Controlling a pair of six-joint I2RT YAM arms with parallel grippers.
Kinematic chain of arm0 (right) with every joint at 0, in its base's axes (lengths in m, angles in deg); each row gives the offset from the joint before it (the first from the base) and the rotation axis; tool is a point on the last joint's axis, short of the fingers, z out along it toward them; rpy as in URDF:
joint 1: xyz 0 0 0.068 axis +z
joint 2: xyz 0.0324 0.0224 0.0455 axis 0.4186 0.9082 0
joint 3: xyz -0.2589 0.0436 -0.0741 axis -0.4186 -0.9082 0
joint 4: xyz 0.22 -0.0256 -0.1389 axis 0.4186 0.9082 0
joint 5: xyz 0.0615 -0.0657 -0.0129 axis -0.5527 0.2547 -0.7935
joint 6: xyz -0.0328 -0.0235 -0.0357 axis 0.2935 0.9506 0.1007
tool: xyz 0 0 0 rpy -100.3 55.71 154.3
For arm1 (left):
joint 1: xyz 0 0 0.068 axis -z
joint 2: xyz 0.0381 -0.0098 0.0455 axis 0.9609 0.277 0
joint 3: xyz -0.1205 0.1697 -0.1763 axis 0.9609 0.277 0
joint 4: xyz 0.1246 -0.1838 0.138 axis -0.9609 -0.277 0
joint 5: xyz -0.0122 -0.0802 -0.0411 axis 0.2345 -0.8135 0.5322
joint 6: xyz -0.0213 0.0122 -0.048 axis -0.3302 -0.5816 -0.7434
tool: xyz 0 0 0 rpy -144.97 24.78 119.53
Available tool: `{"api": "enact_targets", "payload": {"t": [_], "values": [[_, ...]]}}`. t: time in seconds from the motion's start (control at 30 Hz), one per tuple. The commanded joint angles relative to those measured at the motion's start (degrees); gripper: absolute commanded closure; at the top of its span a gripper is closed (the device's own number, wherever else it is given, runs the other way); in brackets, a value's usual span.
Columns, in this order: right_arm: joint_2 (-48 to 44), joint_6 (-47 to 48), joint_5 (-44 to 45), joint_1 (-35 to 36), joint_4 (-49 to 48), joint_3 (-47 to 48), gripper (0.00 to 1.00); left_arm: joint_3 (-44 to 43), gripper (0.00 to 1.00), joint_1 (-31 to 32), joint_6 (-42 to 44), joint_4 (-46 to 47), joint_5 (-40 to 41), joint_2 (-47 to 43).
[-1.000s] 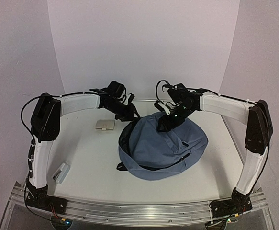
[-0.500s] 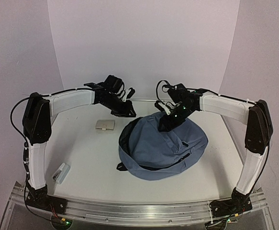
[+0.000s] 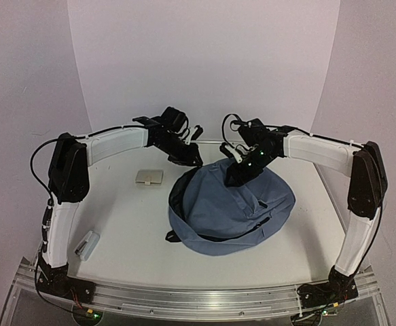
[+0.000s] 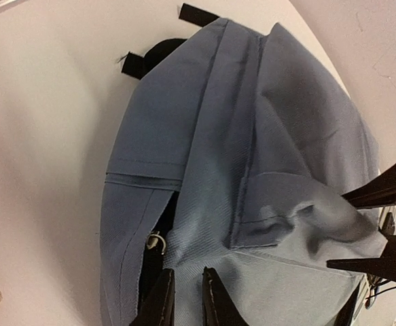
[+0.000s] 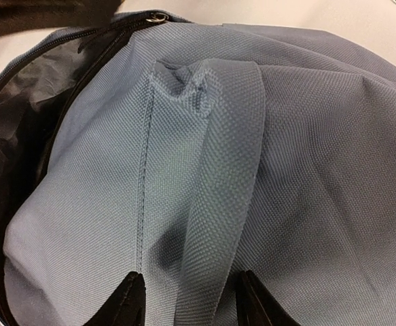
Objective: Pack the student bag
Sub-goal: Zip the student bag at the center of the board.
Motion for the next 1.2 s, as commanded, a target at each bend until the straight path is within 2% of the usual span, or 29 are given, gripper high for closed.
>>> {"api": "enact_targets", "payload": {"t": [0.0,0.5,0.67,1.17], "values": [[1.1,-0.4,-0.1,-0.2,-0.6,-0.3,0.54,-4.1,0.83,-0.4,0.9,-2.5,2.0,2.1],[0.9,-0.5,-0.4,-0.3,-0.6,-0.5,0.54,-6.3,0.71,-1.4,-0.3,-3.7,7.0,4.6],[0.8,-0.5,-0.4,-0.3,-0.6,-0.7,0.54,-5.3,0.73,-1.4,-0.1,-3.8,8.2,4.1],[1.2,-0.4,0.0,-0.3,-0.6,-0.7,0.55,-10.4,0.73,-1.4,1.4,-5.4,6.7,9.4]]}}
